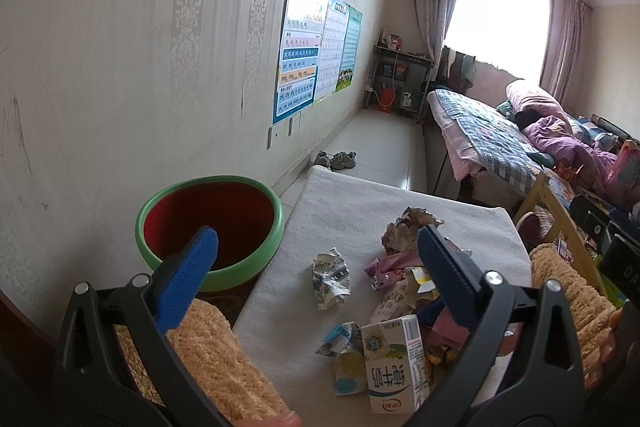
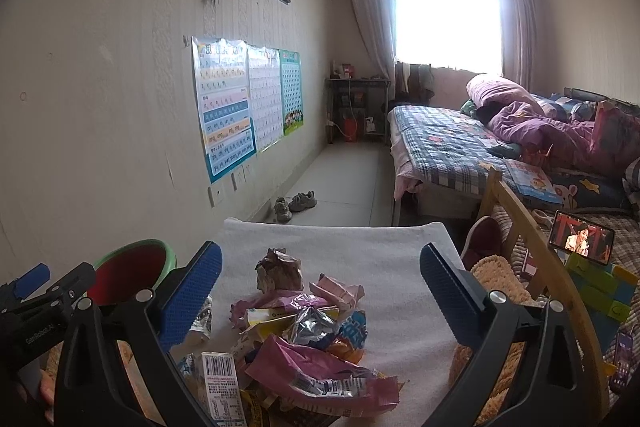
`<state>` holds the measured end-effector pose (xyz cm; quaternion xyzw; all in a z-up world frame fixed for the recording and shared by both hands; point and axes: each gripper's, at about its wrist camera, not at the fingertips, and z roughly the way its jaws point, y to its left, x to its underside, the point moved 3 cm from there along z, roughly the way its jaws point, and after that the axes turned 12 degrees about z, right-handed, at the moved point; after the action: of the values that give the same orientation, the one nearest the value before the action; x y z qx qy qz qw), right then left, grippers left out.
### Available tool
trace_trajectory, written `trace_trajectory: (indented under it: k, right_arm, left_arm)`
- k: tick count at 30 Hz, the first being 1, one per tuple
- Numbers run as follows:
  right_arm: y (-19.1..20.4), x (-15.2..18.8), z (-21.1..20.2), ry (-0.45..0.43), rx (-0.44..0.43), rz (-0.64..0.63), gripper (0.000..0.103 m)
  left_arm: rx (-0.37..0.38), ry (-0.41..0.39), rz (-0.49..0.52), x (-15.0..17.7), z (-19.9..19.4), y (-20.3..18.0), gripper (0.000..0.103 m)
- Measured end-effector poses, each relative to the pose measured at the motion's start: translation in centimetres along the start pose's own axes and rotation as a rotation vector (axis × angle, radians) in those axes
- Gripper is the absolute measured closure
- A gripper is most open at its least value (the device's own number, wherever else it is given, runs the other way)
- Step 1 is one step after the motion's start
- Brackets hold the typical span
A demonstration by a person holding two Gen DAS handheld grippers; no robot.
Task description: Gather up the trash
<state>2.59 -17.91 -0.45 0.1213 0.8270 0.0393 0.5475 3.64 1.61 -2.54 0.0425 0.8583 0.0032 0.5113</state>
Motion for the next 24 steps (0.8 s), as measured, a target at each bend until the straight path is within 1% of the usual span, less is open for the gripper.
trace_trajectory:
  k: [24]
  right_arm:
    - [0.07, 0.46, 0.98, 0.035, 0.0, 0.008, 0.007]
  left_arm:
    - [0.001, 0.015, 0.027, 0.51, 0.33, -0.45, 0.005]
